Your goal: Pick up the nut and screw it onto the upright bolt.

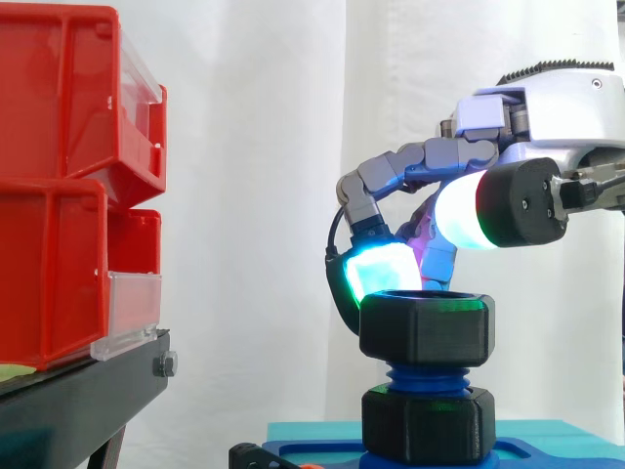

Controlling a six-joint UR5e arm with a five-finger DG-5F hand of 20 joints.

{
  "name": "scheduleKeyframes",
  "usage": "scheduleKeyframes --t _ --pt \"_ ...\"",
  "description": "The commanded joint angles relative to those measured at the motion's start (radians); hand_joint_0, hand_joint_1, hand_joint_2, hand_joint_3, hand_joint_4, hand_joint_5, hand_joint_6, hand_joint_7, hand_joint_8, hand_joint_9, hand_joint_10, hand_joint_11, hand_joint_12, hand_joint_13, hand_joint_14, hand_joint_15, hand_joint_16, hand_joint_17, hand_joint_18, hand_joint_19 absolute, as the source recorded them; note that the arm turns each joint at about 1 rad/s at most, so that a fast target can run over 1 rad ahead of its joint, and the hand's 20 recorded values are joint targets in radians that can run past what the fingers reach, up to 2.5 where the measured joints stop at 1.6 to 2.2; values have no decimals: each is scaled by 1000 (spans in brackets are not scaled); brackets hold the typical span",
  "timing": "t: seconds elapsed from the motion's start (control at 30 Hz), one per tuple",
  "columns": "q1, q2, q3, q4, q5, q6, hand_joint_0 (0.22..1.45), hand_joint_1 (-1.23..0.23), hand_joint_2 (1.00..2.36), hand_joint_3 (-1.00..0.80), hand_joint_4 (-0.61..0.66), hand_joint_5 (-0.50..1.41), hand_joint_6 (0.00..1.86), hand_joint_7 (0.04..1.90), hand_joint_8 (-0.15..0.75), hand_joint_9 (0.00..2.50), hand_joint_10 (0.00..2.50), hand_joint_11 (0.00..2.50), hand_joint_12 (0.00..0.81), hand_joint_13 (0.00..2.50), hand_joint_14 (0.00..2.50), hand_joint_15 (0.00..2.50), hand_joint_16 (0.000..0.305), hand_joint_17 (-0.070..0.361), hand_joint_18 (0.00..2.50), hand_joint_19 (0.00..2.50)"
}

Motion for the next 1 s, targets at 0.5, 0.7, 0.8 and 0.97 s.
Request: scheduleKeyframes --t 0.5,0.7,0.8,0.97 --pt "-25 2 1 2 -46 0 548 -326 1000 -500 15 69 617 1282 190 1602 2 47 91 1130 1 2 14 31 886 279" --pt "-39 2 16 0 -72 0 540 -310 1000 -500 87 58 503 1439 195 1562 2 75 108 1079 0 0 17 39 838 278" --pt "-50 2 39 -3 -89 -2 539 -311 1000 -500 112 43 505 1400 180 1550 3 85 108 1075 0 0 17 39 833 270" --pt "-68 2 45 -2 -112 -14 539 -311 1000 -500 111 43 505 1391 188 1562 4 94 110 1073 0 0 18 40 829 272"
